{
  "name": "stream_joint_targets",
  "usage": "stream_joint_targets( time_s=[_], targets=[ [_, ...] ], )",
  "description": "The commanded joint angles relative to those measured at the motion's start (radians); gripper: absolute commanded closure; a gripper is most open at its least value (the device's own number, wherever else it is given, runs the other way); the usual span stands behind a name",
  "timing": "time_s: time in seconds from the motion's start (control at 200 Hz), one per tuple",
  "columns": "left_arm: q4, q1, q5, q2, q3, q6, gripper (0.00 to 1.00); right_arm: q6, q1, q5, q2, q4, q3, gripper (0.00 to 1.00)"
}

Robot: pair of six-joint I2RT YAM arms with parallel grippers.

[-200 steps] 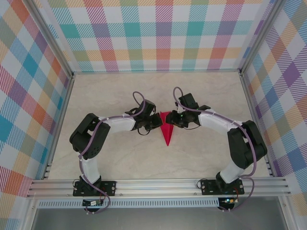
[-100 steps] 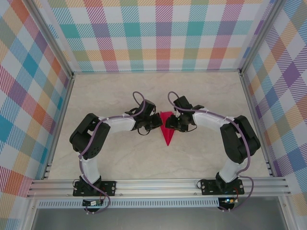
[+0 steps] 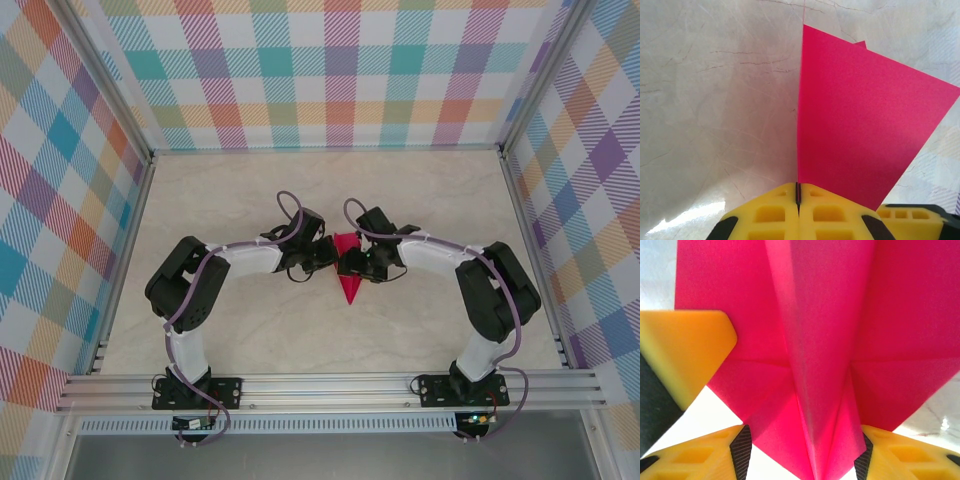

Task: Fold a paper plane with a square sheet of paper (pick it up from the middle)
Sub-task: Turn over a paper plane at the center of the table, then move the paper plane to the top-center of the table.

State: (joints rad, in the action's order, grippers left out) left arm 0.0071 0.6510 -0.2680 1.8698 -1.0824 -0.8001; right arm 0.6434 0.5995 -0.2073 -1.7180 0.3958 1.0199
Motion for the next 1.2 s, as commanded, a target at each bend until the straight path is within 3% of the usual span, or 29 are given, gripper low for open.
stream_joint_targets(
  time_s=[0.0, 0.275, 0.55, 0.79, 1.095, 1.195],
  targets=[
    [0.011, -0.011, 0.006, 0.008, 0.005, -0.007, 1.0, -0.002, 0.011, -0.023, 0.013, -0.012, -0.015, 0.41],
    [0.007, -0.011, 0.004, 0.01, 0.004, -0.008, 0.99, -0.003, 0.017, -0.018, 0.006, -0.026, -0.022, 0.39],
    [0.003, -0.011, 0.004, 0.013, 0.004, -0.006, 0.99, -0.038, 0.024, -0.031, 0.031, -0.057, -0.041, 0.25],
    [0.004, -0.012, 0.004, 0.012, 0.007, -0.006, 0.99, -0.025, 0.025, -0.012, 0.016, -0.049, -0.028, 0.51],
    [0.014, -0.012, -0.002, -0.007, 0.018, -0.005, 0.95, -0.02, 0.025, 0.038, -0.008, -0.006, -0.006, 0.7],
    [0.016, -0.011, -0.006, -0.018, 0.018, -0.005, 0.9, -0.025, 0.025, 0.036, -0.018, -0.007, -0.001, 0.7]
  ],
)
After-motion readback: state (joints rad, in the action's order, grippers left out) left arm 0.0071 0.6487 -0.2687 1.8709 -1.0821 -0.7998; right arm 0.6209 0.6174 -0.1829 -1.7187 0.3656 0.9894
